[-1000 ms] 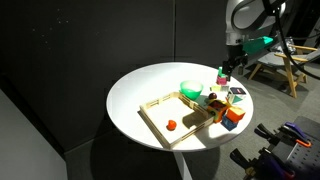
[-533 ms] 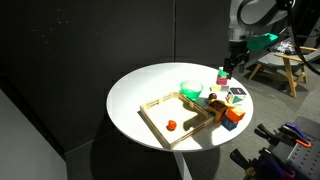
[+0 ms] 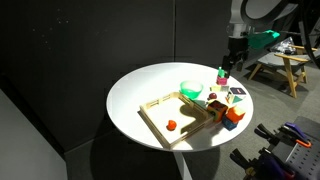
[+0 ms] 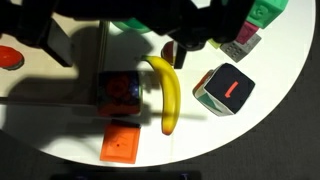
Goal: Remove the plum from the crate and put it on the table
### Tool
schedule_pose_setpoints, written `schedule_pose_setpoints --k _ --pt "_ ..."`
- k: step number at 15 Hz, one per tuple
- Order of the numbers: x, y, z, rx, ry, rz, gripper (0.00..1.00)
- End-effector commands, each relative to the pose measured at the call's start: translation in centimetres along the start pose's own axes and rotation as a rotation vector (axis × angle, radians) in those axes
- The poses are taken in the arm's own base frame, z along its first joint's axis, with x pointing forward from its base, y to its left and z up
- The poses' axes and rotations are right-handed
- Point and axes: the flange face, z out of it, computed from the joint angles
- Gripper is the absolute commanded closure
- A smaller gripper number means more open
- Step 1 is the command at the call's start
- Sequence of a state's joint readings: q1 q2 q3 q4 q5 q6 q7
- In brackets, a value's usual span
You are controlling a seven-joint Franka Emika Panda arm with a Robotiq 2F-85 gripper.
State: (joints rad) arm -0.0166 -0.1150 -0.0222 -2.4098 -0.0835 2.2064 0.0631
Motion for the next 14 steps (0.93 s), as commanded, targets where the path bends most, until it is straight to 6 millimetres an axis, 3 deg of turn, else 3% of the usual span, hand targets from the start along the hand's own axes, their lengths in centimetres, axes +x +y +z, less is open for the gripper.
schedule_pose_setpoints --k 1,14 --pt "-1.6 -1.2 -1.6 0.023 0.004 0.0 0.0" --pt "-4.9 -3.1 -4.9 0.015 -0.06 -0.061 0.0"
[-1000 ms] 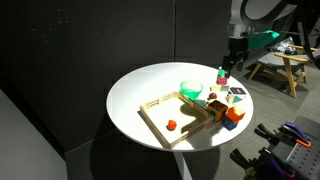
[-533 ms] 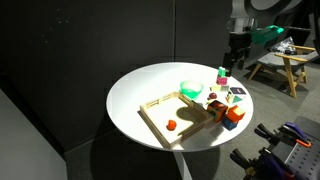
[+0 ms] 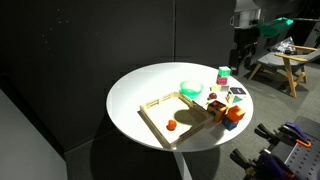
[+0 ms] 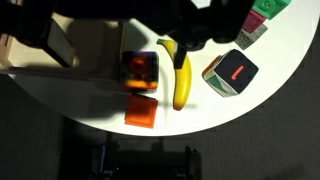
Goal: Remove the plum from the crate and put it on the table
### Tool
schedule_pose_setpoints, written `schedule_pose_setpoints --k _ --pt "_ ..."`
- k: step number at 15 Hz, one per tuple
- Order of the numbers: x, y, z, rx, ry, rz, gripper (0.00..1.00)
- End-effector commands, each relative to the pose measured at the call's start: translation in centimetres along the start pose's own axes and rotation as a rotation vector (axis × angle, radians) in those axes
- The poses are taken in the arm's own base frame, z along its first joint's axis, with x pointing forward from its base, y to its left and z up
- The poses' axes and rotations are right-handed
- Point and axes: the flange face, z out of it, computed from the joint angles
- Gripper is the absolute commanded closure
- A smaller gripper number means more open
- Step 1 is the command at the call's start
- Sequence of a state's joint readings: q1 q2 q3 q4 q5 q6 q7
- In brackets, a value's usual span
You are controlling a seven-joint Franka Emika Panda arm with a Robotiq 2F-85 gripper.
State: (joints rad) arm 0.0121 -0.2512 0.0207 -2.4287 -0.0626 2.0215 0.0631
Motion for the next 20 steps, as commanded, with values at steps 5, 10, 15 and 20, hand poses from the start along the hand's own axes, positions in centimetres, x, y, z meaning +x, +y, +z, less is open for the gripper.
schedule_pose_setpoints --k 5,10,15,20 --pt "-2.3 -1.0 -2.1 0.056 0.053 -0.05 0.0" --pt "-2.0 -1.1 -2.1 0.042 0.047 -0.043 0.0" --pt "-2.1 -1.1 -2.1 0.042 0.049 -0.045 0.0" --pt "-2.1 -1.1 -2.1 0.042 0.049 -0.045 0.0"
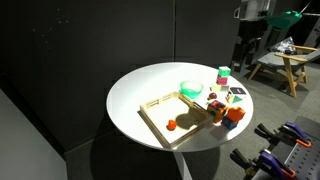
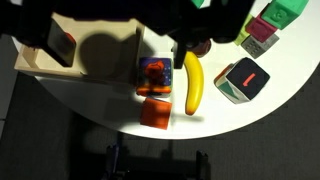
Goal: Remove the plum from the crate and put it on the table
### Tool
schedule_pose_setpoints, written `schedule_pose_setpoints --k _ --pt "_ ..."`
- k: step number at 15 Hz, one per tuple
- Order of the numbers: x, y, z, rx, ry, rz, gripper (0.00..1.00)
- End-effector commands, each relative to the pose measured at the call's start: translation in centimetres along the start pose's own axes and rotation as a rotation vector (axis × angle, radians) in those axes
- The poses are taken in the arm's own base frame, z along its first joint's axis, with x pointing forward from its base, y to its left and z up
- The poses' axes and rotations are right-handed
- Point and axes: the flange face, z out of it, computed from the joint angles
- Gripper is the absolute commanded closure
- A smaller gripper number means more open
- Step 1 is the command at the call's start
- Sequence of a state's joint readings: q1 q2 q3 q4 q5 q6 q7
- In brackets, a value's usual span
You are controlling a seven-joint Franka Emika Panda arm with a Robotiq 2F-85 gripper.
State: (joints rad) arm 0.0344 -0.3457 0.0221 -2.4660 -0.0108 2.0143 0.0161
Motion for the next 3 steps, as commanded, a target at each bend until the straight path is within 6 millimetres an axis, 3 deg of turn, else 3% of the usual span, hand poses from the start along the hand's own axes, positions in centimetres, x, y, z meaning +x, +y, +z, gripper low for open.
schedule_pose_setpoints --k 1,3 --pt "0.01 -0.01 -0.03 0.0 -0.001 0.0 0.0" --pt "0.01 -0.01 -0.03 0.0 -0.001 0.0 0.0"
